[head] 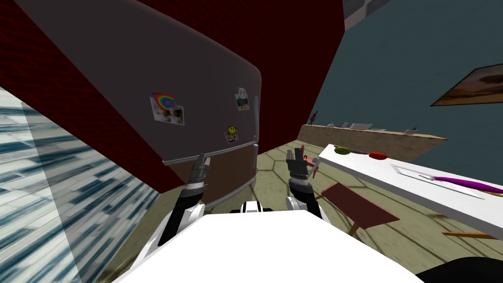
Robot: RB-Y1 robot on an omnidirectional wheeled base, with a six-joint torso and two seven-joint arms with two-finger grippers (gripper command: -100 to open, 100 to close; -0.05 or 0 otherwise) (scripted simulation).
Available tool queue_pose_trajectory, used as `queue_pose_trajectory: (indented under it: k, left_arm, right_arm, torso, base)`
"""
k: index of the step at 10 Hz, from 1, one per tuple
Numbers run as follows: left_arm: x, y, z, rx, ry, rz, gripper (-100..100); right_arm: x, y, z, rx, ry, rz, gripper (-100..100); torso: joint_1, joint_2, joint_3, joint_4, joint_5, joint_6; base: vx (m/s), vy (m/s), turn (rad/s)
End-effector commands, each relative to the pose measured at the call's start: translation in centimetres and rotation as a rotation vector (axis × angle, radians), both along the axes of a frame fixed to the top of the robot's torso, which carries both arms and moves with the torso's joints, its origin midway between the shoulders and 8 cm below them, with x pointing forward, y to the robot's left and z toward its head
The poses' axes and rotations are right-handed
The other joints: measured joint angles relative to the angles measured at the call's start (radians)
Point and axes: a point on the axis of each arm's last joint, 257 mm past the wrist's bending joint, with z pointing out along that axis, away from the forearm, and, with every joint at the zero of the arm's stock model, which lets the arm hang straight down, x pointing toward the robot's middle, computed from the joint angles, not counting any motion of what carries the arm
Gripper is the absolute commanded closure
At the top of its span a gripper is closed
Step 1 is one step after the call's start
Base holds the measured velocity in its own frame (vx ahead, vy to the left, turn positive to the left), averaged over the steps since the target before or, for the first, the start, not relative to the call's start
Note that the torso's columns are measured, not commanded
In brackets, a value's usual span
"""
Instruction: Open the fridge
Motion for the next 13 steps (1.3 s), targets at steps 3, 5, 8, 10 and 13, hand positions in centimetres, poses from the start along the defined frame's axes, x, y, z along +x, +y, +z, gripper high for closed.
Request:
queue_pose_trajectory:
  k: [3, 5, 8, 10, 13]
  left_arm:
    - [0.4, 1.2, -1.1, 0.019, -0.002, 0.018, -100]
    - [0.5, 1.8, -1.5, 0.022, -0.004, 0.027, -100]
    - [0.7, 2.6, -2.2, 0.026, -0.005, 0.042, -100]
    - [0.8, 3.2, -2.6, 0.027, -0.007, 0.052, -100]
    - [0.9, 4.0, -3.2, 0.026, -0.009, 0.068, -100]
  right_arm:
    - [0.0, 0.0, 0.0, 0.000, 0.000, 0.000, 0]
    - [0.0, 0.0, 0.0, 0.000, 0.000, 0.000, 0]
    - [0.0, 0.0, 0.0, 0.000, 0.000, 0.000, 0]
    - [0.0, 0.0, 0.0, 0.000, 0.000, 0.000, 0]
    - [0.0, 0.0, 0.0, 0.000, 0.000, 0.000, 0]
  torso:
    - [0.000, 0.002, 0.001, 0.001, 0.000, 0.000]
    - [0.001, 0.001, 0.001, 0.000, 0.000, 0.000]
    - [0.000, 0.000, 0.000, 0.000, 0.000, 0.000]
    - [0.001, 0.003, 0.002, 0.001, 0.000, 0.000]
    - [-0.001, 0.002, 0.001, 0.000, 0.000, 0.000]
  base:
    - [0.139, -0.191, 0.067]
    - [0.140, -0.180, 0.062]
    - [0.143, -0.180, 0.060]
    - [0.119, -0.159, 0.054]
    - [0.110, -0.165, 0.053]
